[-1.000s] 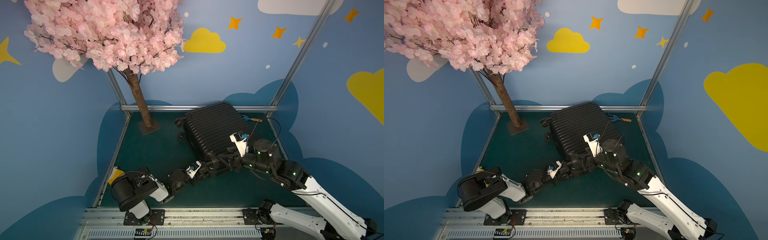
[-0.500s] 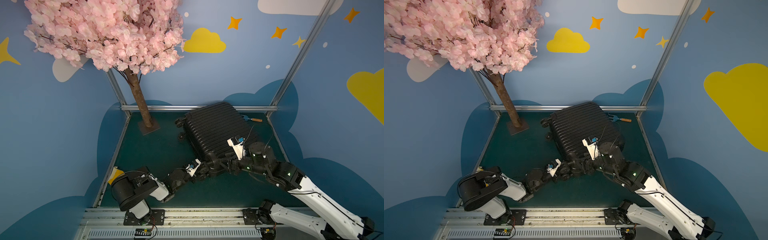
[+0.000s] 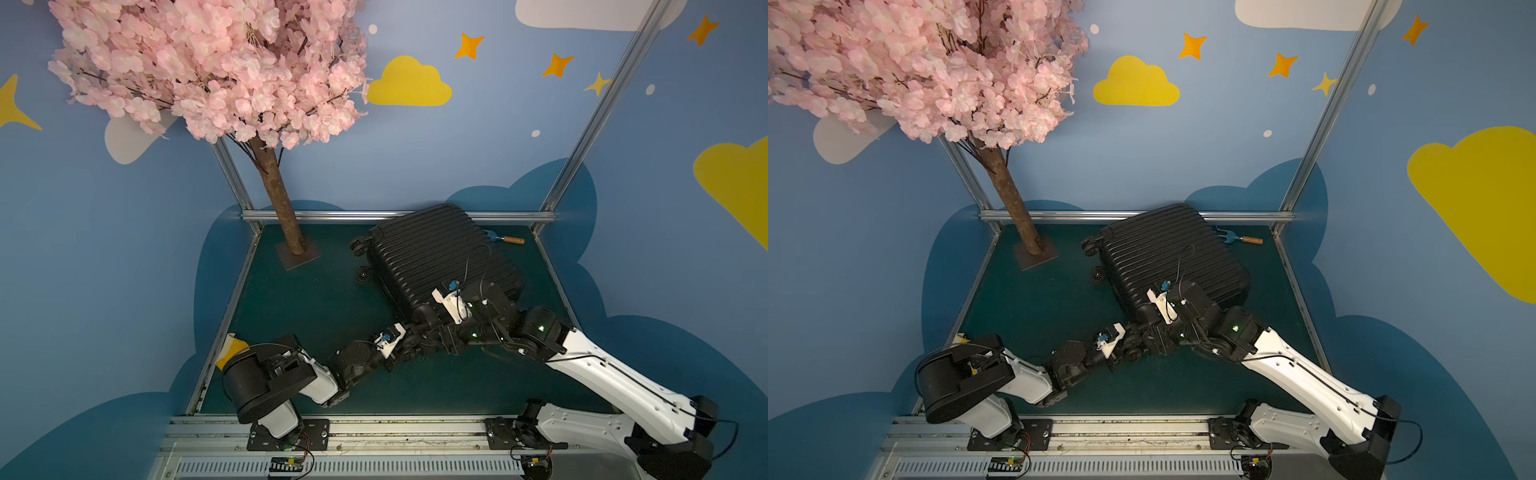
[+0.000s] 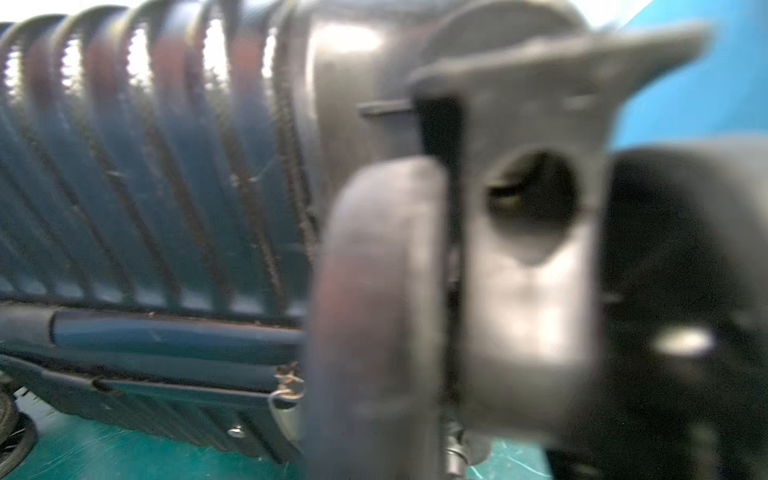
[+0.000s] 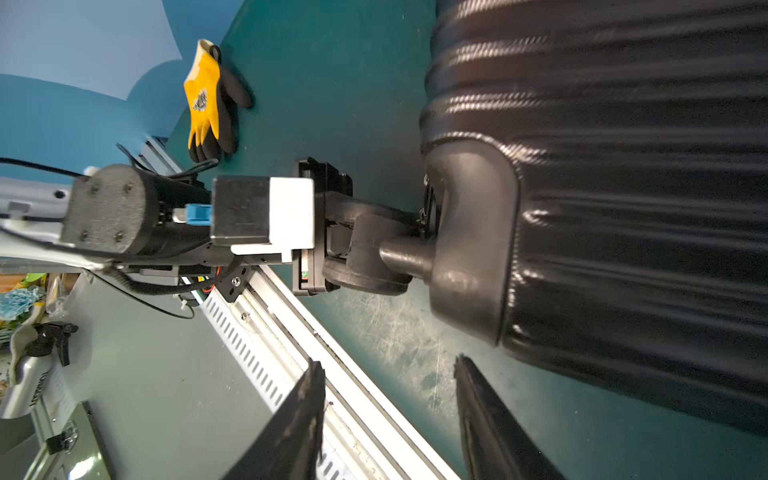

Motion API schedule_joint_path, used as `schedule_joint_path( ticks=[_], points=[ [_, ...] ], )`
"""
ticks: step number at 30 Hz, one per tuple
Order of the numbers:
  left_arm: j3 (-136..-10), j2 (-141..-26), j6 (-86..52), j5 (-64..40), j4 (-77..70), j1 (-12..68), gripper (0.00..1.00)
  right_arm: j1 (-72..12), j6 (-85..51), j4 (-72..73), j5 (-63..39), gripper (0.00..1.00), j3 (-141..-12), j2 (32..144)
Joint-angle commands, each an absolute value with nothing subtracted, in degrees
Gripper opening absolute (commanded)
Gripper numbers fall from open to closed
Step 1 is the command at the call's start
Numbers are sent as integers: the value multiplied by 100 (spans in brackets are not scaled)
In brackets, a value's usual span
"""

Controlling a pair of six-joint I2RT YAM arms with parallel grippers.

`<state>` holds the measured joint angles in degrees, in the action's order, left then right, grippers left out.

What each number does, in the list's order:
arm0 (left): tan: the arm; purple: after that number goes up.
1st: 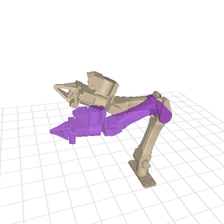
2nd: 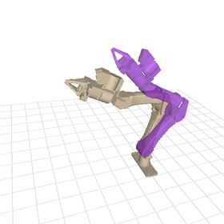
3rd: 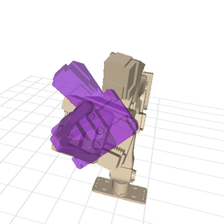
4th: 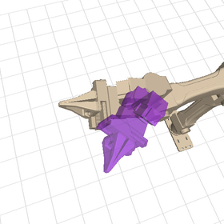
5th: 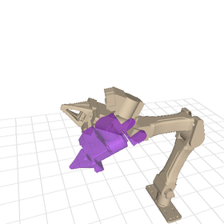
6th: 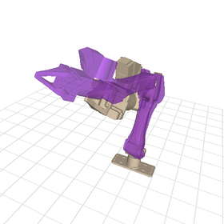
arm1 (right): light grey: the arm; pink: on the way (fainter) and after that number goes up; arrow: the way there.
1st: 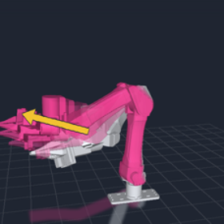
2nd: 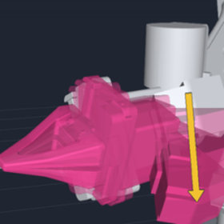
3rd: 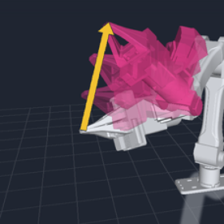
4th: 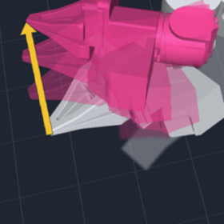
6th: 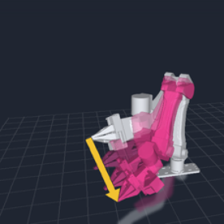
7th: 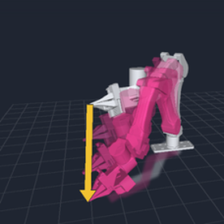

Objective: Open the suitcase zippers
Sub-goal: Unzip the zipper on the suitcase.

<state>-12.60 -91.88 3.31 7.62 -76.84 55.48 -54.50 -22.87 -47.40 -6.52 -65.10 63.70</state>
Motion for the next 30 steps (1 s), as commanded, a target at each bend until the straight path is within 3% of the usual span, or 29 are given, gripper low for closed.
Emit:
schedule_joint_path(
  ticks=[1, 5, 17, 24, 30],
  points=[
    [-1200, -9044, 388, 650, -8009, 5643, 2, -5610, -2620, -5039, -572, 44, -6612, 6616],
    [-1127, -8977, 414, 620, -8007, 5678, 2, -5625, -2823, -4851, -514, 38, -6634, 7059],
    [-1019, -8722, 995, 956, -8009, 6138, 2, -5603, -3461, -4287, -643, 32, -7193, 8113],
    [-941, -8600, 1124, 1230, -8007, 6277, 2, -5484, -3751, -4511, -647, 35, -7688, 8366],
    [-918, -8446, 1351, 1522, -7899, 6458, 2, -5267, -3707, -4956, -168, 41, -7413, 7523]
  ],
)
